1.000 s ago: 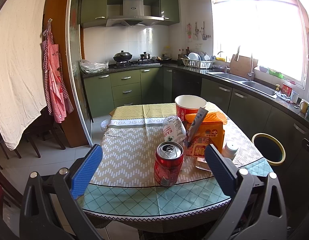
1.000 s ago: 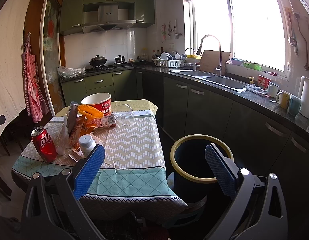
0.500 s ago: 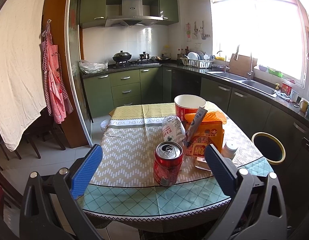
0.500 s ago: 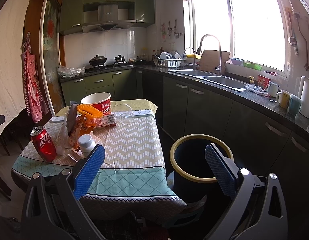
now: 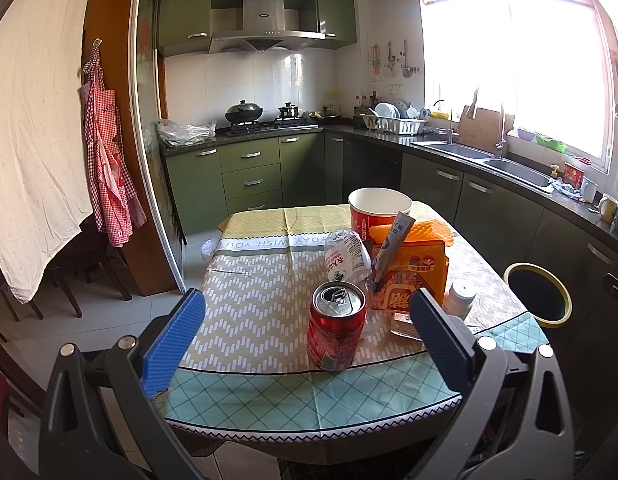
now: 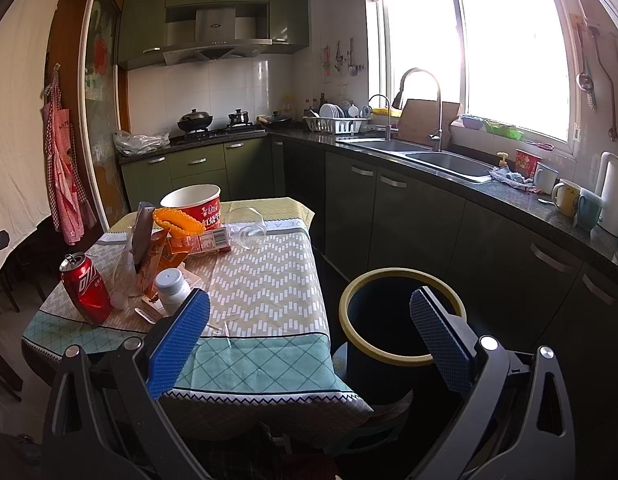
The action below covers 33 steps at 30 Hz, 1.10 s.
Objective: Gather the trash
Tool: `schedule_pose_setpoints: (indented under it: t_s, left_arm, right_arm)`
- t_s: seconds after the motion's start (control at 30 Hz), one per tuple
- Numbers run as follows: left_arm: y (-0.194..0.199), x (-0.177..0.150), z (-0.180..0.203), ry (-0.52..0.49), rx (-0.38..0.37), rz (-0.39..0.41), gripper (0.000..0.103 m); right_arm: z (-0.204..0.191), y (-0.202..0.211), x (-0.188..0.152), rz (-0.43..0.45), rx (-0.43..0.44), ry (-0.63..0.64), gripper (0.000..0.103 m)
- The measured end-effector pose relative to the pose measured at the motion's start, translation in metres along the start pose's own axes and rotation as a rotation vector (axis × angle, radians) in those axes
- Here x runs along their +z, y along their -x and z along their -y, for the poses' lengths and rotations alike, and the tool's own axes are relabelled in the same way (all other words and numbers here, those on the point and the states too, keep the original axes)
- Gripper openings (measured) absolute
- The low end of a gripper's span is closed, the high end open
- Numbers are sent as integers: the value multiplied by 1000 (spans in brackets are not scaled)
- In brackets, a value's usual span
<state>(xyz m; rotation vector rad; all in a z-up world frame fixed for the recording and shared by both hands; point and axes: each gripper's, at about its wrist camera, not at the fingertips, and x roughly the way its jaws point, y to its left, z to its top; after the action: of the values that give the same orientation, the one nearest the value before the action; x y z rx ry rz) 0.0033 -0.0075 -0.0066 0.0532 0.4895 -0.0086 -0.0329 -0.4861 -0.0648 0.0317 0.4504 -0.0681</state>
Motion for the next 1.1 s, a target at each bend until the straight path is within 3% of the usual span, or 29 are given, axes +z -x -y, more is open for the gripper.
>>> schedule_pose_setpoints:
  t_s: [0.67, 0.9, 1.0, 1.1]
  left_arm:
    - [-15, 2, -4, -5, 4, -44, 97]
    - [-51, 30, -16, -12, -10, -167, 97]
    - [-70, 45, -18, -35, -10, -232, 97]
    - [-90, 59, -15, -55, -36, -303, 97]
  right_arm:
    - [-1, -16, 11, -46, 22, 33, 99]
    - [7, -65, 64, -191, 152, 32, 99]
    - [-1, -93, 96, -264, 237, 43, 99]
    - [-20, -125, 128, -315, 264, 83, 99]
